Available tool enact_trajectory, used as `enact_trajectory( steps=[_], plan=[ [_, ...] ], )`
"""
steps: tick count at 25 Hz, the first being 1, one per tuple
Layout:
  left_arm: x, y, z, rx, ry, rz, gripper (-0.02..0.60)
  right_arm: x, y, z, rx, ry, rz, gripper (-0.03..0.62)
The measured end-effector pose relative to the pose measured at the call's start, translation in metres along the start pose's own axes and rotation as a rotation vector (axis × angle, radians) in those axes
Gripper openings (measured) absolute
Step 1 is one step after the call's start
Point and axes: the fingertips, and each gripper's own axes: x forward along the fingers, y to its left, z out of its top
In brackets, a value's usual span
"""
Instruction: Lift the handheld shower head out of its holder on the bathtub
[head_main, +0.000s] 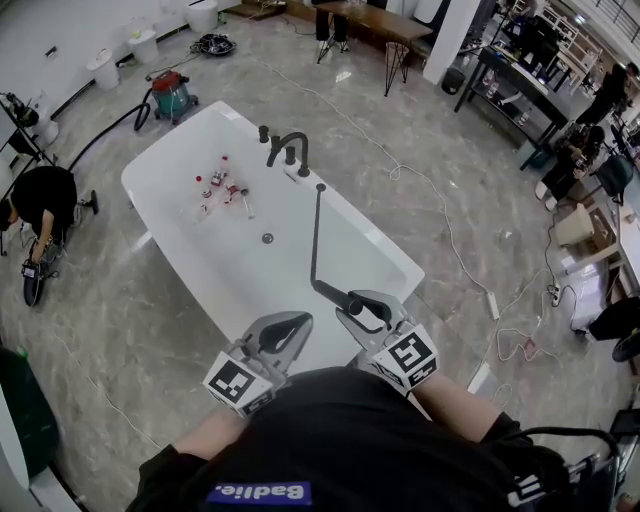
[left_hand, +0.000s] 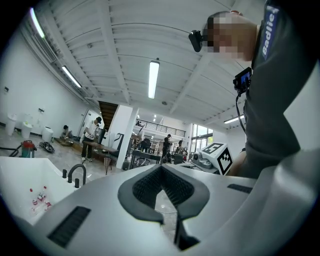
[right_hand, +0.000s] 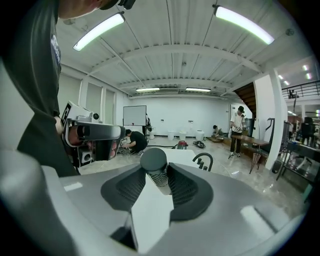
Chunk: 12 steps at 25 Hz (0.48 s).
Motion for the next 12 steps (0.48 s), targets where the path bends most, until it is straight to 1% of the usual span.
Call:
enact_trajectory(
  steps=[3,6,9,12],
  plan=[
    [-0.003,-0.001,-0.002,-0.003,0.004,-0.003,0.003,-0.007,0.007,0.005,0.027,-0.024,0.008,0.132],
    [-0.005,-0.002,-0.004,-0.002,0.008,-0.006,0.003,-0.011,0.016,0.009,0.028,-0.032,0.009,0.132],
    [-0.003,-0.003,-0.006,-0.001,0.014,-0.014,0.003,-0.015,0.014,0.014,0.04,-0.055,-0.004,0.132],
    [0.0,-0.006,-0.008,-0.009,0.018,-0.031,0.003,-0.019,0.011,0.017,0.06,-0.071,0.002,0.132]
  ],
)
